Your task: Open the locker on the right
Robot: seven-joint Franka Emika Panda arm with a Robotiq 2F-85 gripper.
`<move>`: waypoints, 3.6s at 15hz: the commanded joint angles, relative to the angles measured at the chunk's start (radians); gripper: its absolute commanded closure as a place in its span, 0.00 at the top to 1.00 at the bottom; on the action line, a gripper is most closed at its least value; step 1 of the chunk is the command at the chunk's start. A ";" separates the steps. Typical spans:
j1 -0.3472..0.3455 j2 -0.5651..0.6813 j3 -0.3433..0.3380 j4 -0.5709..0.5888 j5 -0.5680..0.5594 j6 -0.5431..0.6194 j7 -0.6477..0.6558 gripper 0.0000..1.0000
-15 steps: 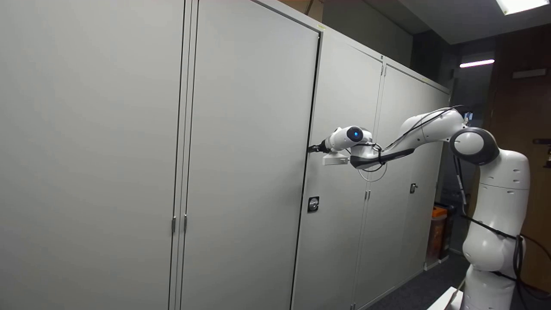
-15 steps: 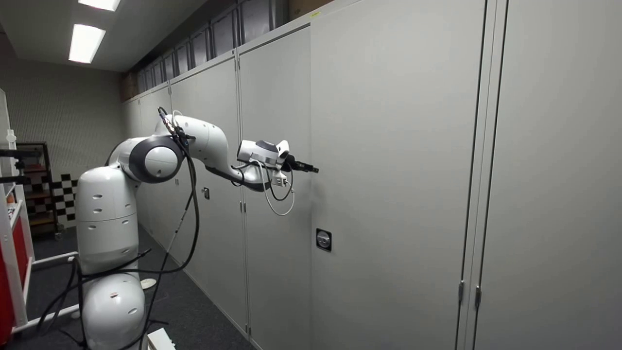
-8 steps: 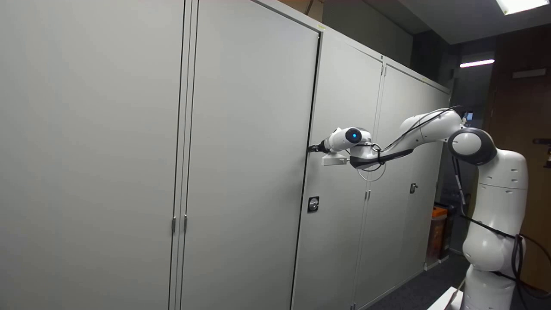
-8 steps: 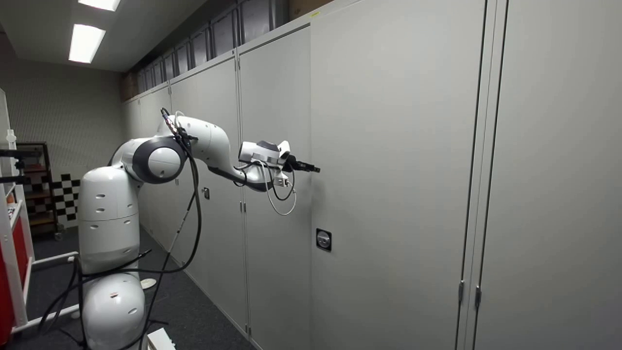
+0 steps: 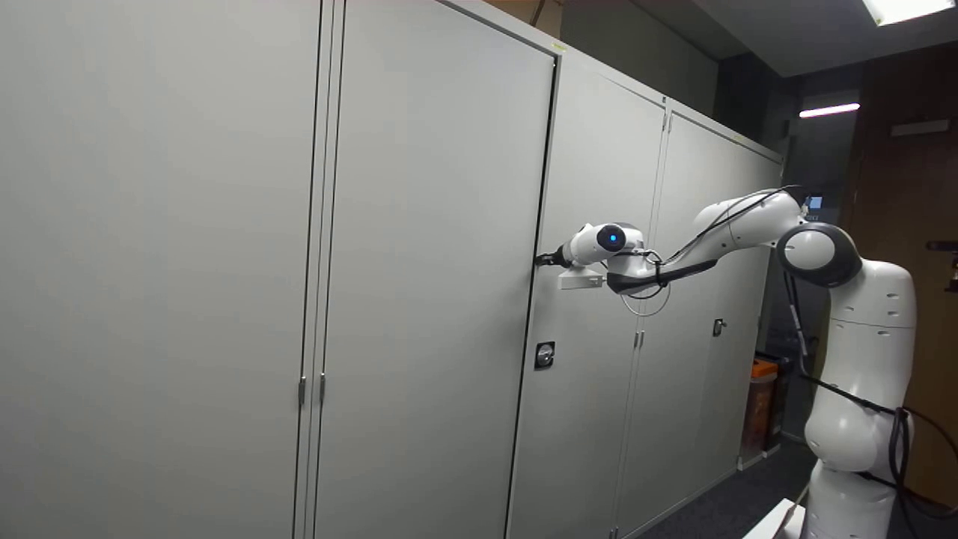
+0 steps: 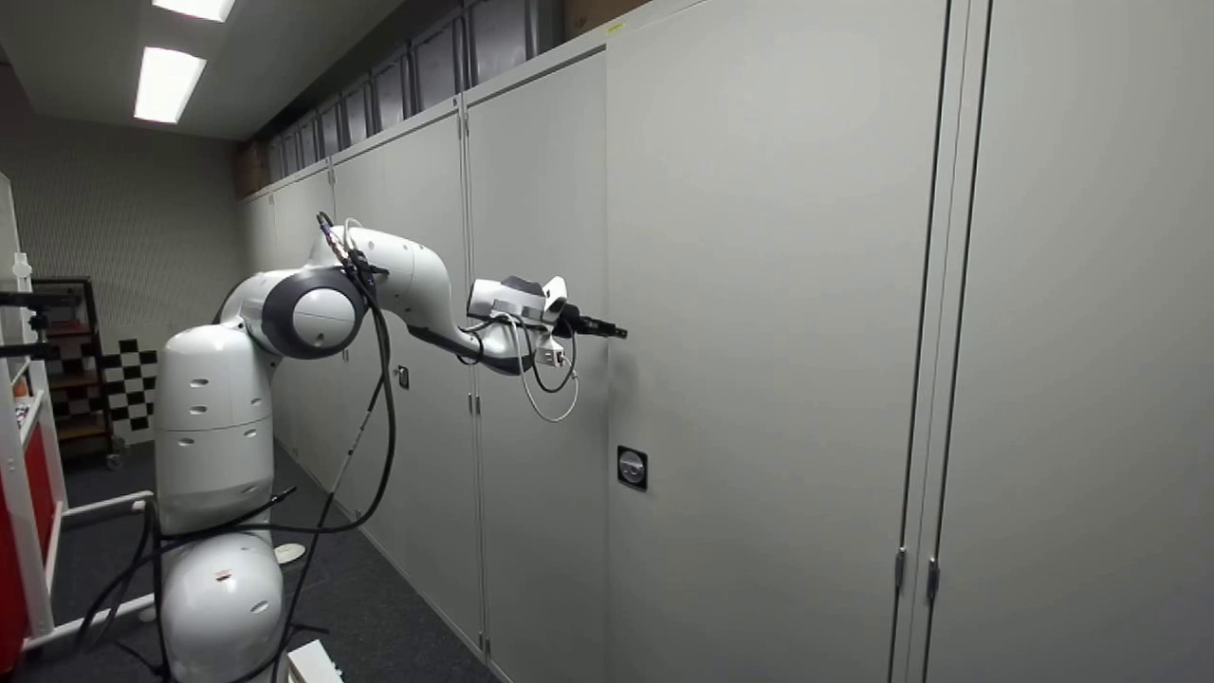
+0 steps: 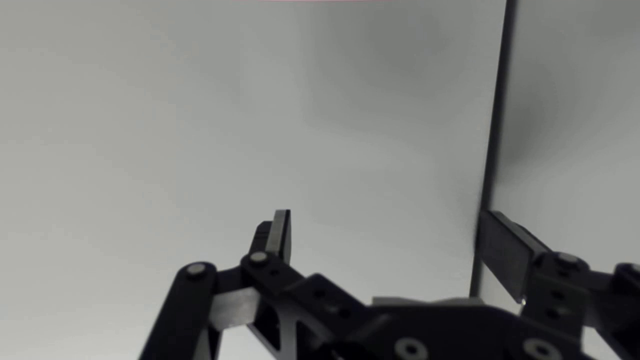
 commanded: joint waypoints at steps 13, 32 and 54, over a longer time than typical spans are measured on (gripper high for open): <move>0.036 0.062 0.004 0.095 -0.055 -0.070 0.034 1.00; 0.067 -0.017 0.014 -0.013 -0.020 -0.250 0.058 1.00; 0.163 -0.081 -0.056 -0.079 0.018 -0.323 0.051 1.00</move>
